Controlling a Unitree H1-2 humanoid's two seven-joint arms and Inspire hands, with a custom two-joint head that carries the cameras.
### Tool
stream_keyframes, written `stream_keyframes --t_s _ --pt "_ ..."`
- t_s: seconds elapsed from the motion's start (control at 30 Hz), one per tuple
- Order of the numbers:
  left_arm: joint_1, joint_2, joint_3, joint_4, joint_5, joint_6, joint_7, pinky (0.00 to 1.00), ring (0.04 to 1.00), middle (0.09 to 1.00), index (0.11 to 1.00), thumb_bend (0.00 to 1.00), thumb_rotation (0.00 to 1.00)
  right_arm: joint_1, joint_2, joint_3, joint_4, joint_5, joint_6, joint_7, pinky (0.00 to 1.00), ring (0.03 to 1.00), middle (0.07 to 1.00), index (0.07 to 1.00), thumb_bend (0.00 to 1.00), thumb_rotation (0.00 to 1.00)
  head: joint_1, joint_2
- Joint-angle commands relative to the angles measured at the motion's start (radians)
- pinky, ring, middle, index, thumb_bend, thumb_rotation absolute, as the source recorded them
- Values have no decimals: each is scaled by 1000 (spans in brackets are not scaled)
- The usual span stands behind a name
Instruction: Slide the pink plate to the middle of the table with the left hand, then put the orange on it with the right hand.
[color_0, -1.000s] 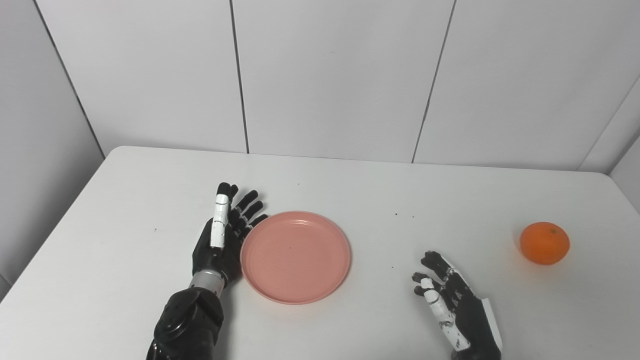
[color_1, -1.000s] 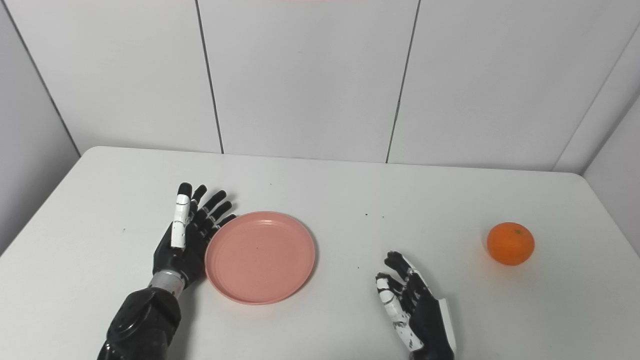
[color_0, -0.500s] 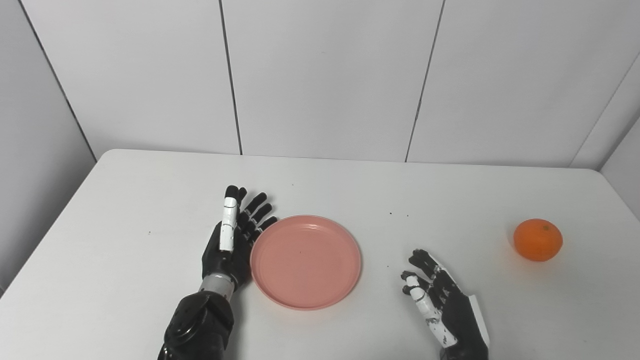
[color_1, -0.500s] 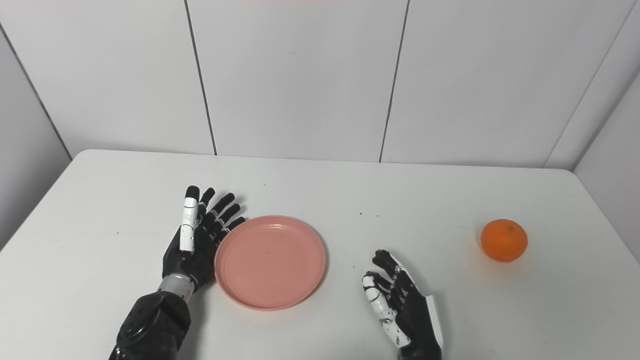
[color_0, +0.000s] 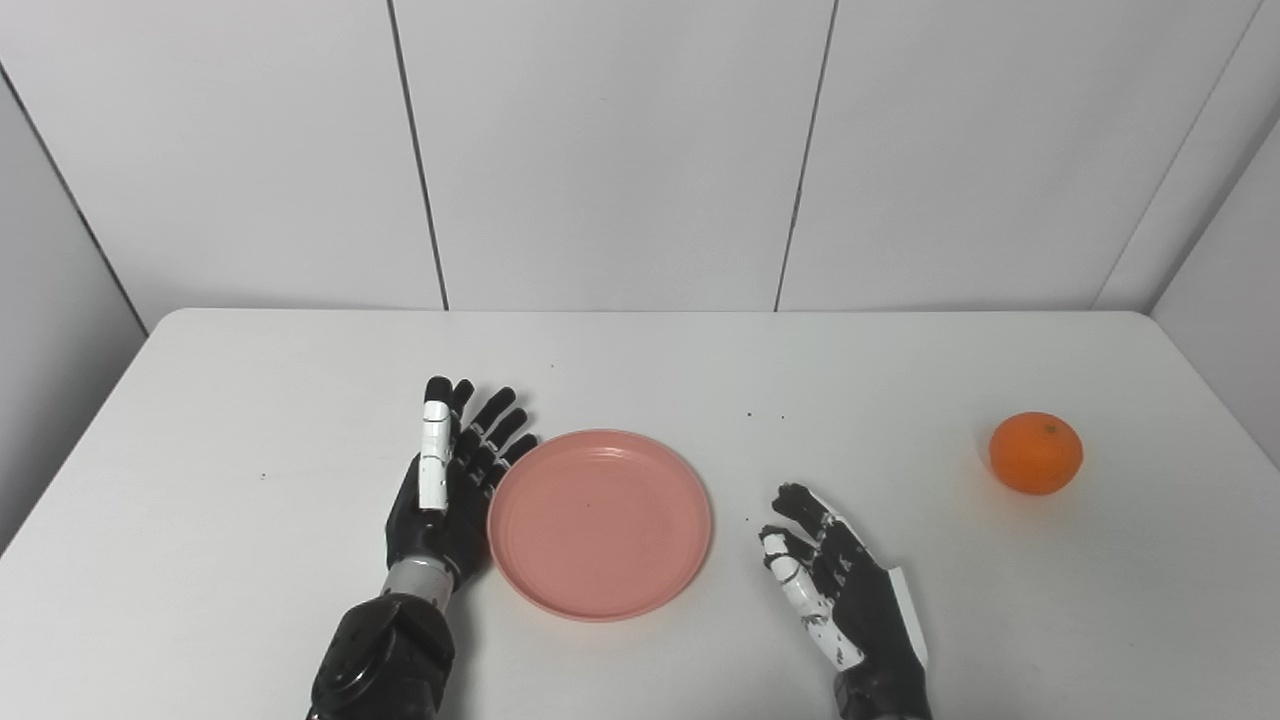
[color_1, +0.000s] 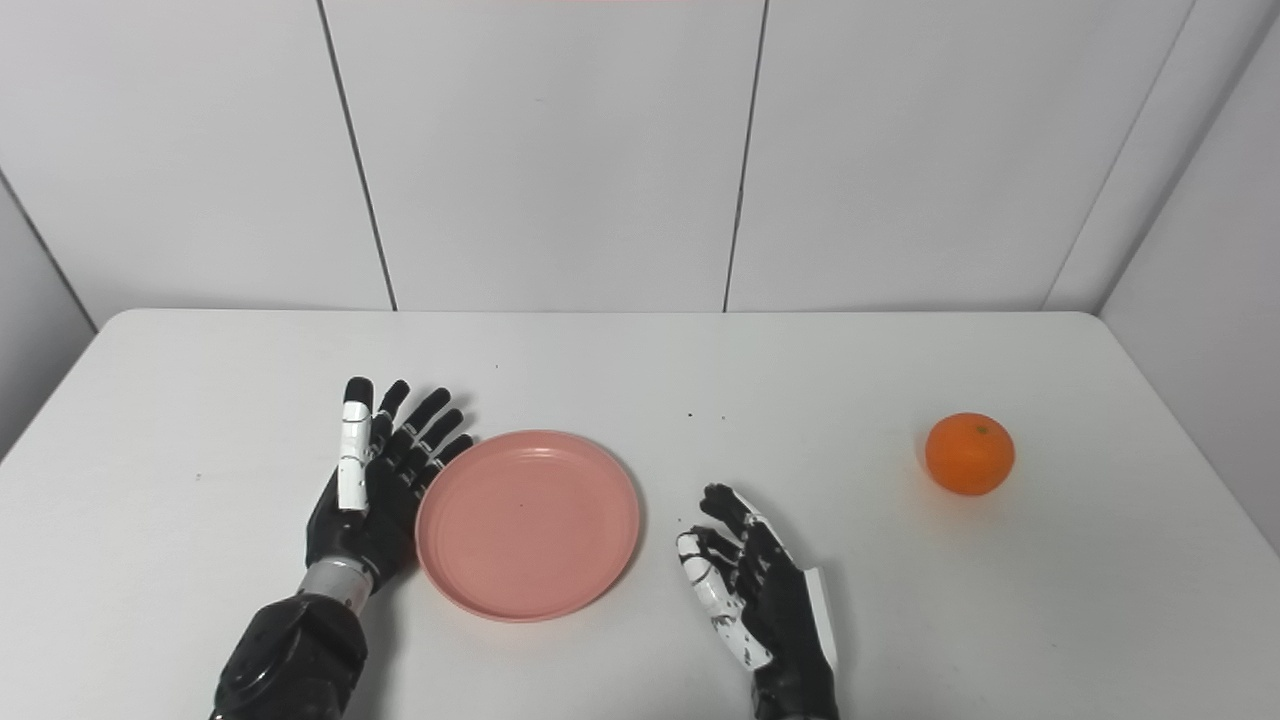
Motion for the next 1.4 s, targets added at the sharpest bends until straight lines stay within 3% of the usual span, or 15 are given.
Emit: stream_keyframes --t_s 0.0,0.53,1.1,1.17,1.37 --pt "-10 -6 5 -2 -20 33 4 858 880 875 988 828 801 -7 31 26 17 2 18 18 705 749 823 800 628 561 1 0" --pt "-3 -7 -30 0 -15 42 -1 821 874 872 976 849 786 -21 57 31 18 -33 42 10 702 750 822 793 648 573 -54 24" --pt "7 -1 -31 28 -17 31 -15 822 887 873 993 823 793 -19 70 24 14 -63 43 -17 673 746 816 779 671 569 -90 10" --pt "7 1 -30 36 -16 24 -21 824 889 875 994 825 794 -19 77 12 0 -71 53 -34 677 749 814 771 679 578 -92 6" --pt "1 -1 -23 57 -17 13 -37 844 895 881 1000 819 800 -36 69 -7 -53 -132 51 -74 726 797 829 797 726 726 -95 -2"
